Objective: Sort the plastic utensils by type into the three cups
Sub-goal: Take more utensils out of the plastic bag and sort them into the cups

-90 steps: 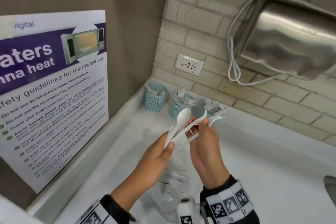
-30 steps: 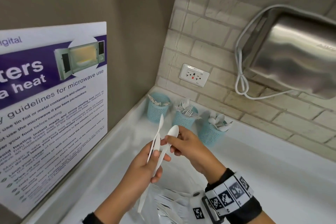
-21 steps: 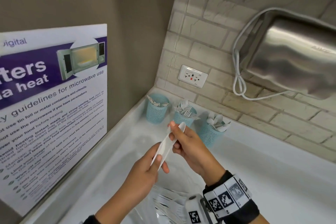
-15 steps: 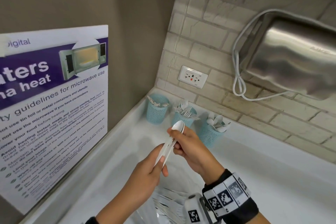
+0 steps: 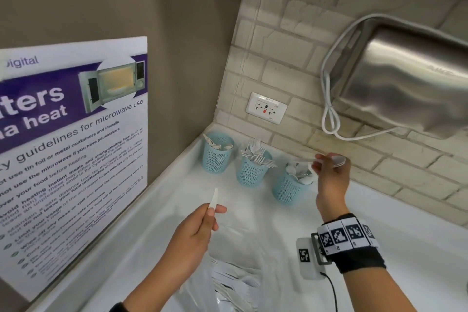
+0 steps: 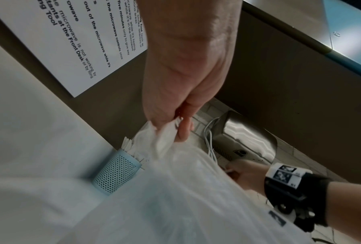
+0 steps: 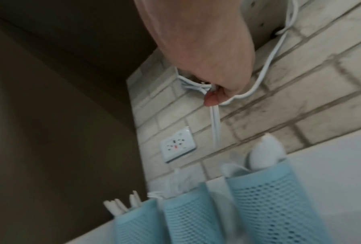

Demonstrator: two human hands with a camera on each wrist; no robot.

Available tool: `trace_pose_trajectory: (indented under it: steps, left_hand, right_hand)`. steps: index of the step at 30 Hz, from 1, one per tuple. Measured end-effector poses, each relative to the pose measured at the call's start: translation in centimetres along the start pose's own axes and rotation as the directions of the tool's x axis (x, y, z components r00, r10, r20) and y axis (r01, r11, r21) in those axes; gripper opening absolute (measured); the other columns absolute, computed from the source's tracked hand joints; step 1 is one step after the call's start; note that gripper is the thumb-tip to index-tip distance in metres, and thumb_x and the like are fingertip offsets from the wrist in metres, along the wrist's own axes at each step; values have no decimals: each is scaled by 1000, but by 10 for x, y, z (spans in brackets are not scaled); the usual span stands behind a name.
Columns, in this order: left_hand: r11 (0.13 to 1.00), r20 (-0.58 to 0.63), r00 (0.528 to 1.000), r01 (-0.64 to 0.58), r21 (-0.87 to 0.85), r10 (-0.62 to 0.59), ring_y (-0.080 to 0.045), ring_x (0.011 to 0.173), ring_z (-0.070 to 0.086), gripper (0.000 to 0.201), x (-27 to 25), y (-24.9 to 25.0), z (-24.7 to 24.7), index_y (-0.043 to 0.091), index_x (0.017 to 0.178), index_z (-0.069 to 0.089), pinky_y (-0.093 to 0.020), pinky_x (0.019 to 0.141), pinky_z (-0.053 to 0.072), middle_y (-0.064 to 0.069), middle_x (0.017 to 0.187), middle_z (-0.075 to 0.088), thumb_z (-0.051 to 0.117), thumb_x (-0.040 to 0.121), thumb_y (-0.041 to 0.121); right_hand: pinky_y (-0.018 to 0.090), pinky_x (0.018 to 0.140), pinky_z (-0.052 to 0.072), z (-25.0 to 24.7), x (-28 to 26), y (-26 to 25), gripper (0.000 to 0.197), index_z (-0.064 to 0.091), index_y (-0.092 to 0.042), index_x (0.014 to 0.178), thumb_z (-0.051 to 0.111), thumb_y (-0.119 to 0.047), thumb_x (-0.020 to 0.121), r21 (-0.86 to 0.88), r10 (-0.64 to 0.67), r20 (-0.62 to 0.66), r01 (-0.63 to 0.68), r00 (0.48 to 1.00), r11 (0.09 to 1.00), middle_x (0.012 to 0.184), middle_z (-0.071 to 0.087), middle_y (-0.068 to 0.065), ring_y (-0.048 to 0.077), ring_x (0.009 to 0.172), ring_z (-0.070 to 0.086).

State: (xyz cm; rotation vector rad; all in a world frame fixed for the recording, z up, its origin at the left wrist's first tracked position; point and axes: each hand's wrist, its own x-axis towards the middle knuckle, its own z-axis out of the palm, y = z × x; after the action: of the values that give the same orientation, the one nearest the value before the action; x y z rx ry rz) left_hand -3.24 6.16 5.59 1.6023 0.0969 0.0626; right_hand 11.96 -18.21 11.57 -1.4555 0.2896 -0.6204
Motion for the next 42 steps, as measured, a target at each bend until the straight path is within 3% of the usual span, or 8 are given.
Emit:
trace_pose_trajectory:
  steps: [10,15,23,26,29,33,37,42]
  left_hand:
    - [998,1,998,-59,25,59,2,62,52,27,-2,7,0,29,103,68,-14,56,46,-4,90,51,43,98,19]
    - [998,29,998,-62,10,62,-2,61,54,28,-3,9,0,32,108,67,-17,57,49,-3,85,51,48,97,14]
    - [998,12,1000,7,-63,-7,-2,59,55,26,0,5,0,22,109,69,-19,55,49,-3,83,55,52,95,8]
    - [999,19,1000,7,-52,-6,-1,60,56,27,1,4,0,22,110,69,-18,56,49,-4,85,55,51,95,8]
    - [999,14,1000,-6,-44,7,-1,60,57,26,0,6,-1,23,110,69,-15,56,49,-6,86,55,51,95,10]
    - [999,7,1000,-12,-39,13,-1,60,58,26,-1,7,-1,21,112,68,-13,57,49,-9,88,53,51,95,10]
    - [999,0,1000,-4,-41,4,-2,63,58,27,0,7,-1,21,114,67,-15,59,51,-8,91,54,51,95,10]
    - [999,-20,1000,-11,-51,10,-3,64,59,27,1,6,-1,21,114,68,-16,59,52,-7,92,56,53,94,11]
  right_hand:
    - [23,71,49,-23,49,39,11,45,-10,108,46,-11,97,-204,108,-13,-108,994,973,92,59,3,12,71,57]
    - [42,102,45,-20,54,44,51,40,-15,137,56,-24,89,-399,146,92,-98,985,912,118,60,6,26,110,59]
    - [44,109,36,-18,51,40,58,21,-21,151,42,-22,98,-578,71,162,37,984,815,146,42,14,32,129,45]
    - [37,102,39,-19,53,41,48,31,-13,148,36,-12,99,-618,-79,187,180,979,765,136,38,17,29,111,52]
    - [44,101,45,-15,56,45,43,46,-10,140,38,-5,97,-642,-134,188,225,973,733,128,35,18,37,96,60]
    - [35,89,42,-11,58,42,35,53,-3,131,41,-7,98,-780,-72,282,272,957,563,120,49,24,37,98,56]
    - [35,74,41,-8,63,42,30,61,5,93,34,-9,98,-782,-90,300,299,950,547,97,66,23,37,91,61]
    - [33,71,35,-4,57,32,28,53,11,102,33,-9,100,-816,-184,223,287,957,503,104,60,29,40,95,57]
